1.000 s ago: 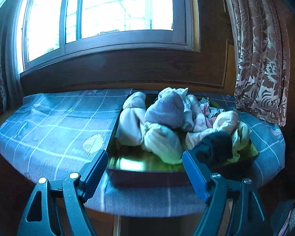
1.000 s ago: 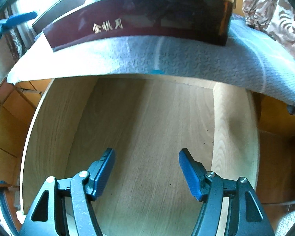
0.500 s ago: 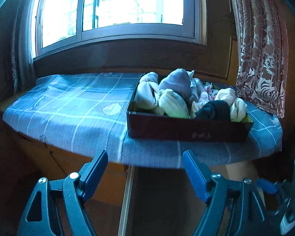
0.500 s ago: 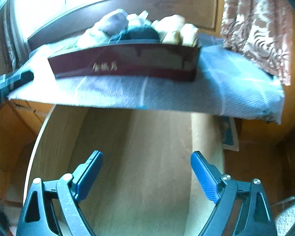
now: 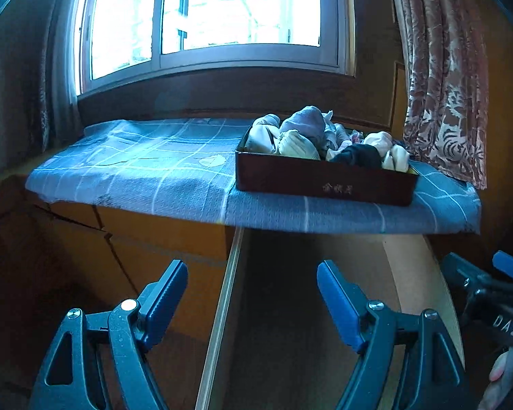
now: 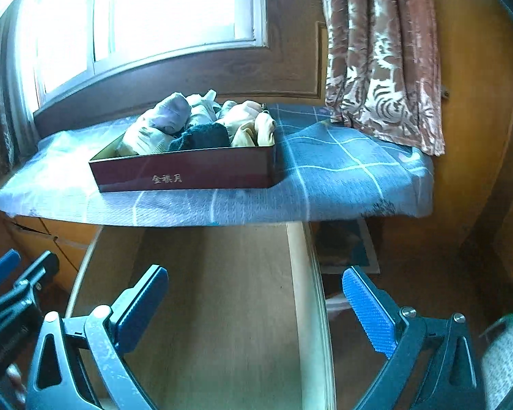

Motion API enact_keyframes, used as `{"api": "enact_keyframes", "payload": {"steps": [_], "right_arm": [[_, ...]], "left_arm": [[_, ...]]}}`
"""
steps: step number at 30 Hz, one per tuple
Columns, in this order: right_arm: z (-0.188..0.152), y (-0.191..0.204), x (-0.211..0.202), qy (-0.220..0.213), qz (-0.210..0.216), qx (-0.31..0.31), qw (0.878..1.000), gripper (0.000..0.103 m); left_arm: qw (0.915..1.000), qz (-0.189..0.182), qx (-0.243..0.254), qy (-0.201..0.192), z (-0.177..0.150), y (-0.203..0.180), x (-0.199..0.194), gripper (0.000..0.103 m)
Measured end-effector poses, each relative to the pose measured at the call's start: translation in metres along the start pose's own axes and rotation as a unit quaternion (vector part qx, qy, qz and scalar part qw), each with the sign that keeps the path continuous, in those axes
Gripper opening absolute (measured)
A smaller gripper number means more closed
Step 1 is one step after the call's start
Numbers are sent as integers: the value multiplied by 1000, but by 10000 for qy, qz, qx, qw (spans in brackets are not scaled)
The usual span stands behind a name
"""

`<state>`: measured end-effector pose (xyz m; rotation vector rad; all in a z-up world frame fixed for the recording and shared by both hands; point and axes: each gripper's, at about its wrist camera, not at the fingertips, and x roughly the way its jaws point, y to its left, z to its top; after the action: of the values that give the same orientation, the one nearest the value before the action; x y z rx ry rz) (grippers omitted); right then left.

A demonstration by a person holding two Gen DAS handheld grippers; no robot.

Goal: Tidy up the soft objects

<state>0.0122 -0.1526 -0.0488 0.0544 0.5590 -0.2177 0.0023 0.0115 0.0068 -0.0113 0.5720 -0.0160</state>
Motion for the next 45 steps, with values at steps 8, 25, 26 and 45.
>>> {"api": "enact_keyframes", "payload": {"steps": [8, 25, 26, 45], "right_arm": [[-26, 4, -63, -518, -279, -24, 9983, 103], [-65, 11, -122, -916, -390, 66, 9950, 103], [-65, 12, -122, -917, -377, 60, 9951, 103], [-68, 17, -100, -636, -294, -14, 9975, 103]], "left_arm": [[9987, 427, 120, -257, -26, -7, -55, 80], [9971, 128, -74, -748, -53, 4, -119, 80], [9974, 118, -81, -712, -53, 4, -117, 80], [9994, 0, 113, -319, -59, -1, -98, 60]]}}
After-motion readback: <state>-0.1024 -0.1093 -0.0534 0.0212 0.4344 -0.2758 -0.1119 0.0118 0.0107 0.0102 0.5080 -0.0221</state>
